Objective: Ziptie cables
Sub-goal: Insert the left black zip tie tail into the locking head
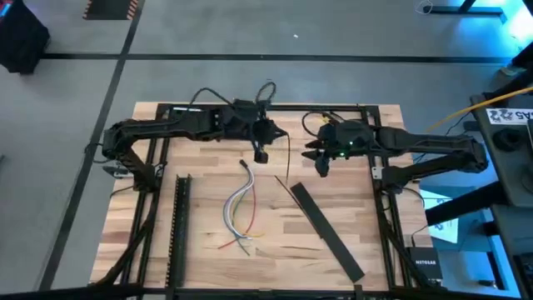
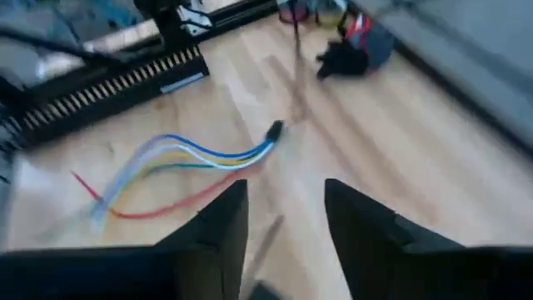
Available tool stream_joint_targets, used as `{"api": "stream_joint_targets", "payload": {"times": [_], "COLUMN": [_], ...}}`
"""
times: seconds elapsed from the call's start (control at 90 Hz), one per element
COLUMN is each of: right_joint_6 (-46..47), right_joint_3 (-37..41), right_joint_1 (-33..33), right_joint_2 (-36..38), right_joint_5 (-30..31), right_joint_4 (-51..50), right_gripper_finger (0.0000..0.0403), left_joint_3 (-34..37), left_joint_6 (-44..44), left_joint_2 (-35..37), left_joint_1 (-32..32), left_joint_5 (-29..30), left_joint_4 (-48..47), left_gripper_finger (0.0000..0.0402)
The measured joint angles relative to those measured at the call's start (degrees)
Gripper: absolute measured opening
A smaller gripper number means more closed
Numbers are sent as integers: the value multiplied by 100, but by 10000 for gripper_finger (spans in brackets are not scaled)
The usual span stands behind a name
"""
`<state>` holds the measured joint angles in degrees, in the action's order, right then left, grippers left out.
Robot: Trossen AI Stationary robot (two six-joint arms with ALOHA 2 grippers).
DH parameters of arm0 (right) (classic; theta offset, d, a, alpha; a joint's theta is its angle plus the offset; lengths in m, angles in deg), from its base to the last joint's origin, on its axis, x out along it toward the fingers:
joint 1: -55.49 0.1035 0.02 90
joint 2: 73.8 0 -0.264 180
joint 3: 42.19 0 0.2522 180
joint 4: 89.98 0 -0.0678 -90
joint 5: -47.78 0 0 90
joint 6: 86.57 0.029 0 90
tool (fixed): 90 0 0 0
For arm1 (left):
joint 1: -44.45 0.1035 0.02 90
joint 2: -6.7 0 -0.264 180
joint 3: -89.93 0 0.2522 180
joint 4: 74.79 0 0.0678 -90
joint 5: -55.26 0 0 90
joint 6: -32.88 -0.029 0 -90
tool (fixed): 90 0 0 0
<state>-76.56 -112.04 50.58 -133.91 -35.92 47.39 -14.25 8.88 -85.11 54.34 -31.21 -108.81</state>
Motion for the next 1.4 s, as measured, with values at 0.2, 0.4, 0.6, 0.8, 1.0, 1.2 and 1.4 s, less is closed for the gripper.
{"api": "stream_joint_targets", "payload": {"times": [0.2, 0.4, 0.6, 0.8, 1.0, 1.2, 1.4], "right_joint_6": [-1056, -587, -351, -277, -173, 4, 146], "right_joint_3": [-6, -2, 4, -2, -542, -600, -592], "right_joint_1": [-4, -377, -603, -602, -796, -776, -780], "right_joint_2": [-131, -546, -849, -632, -364, -724, -1186], "right_joint_5": [221, 299, -807, -963, -880, -1148, -1643], "right_joint_4": [1134, 1963, 2179, 1967, 905, 1129, 1221], "right_gripper_finger": [161, 160, 160, 160, 160, 160, 153], "left_joint_3": [-2, -2, -2, -2, -2, -2, -2], "left_joint_6": [953, 1138, 1267, 1264, 1269, 1269, 1265], "left_joint_2": [264, 265, 269, 267, 267, 267, 267], "left_joint_1": [154, 10, -70, -79, -74, -77, -74], "left_joint_5": [-351, -359, -346, -337, -334, -333, -333], "left_joint_4": [-6, -66, -26, -77, -73, 7, -20], "left_gripper_finger": [0, 0, 0, 0, 0, 0, 0]}}
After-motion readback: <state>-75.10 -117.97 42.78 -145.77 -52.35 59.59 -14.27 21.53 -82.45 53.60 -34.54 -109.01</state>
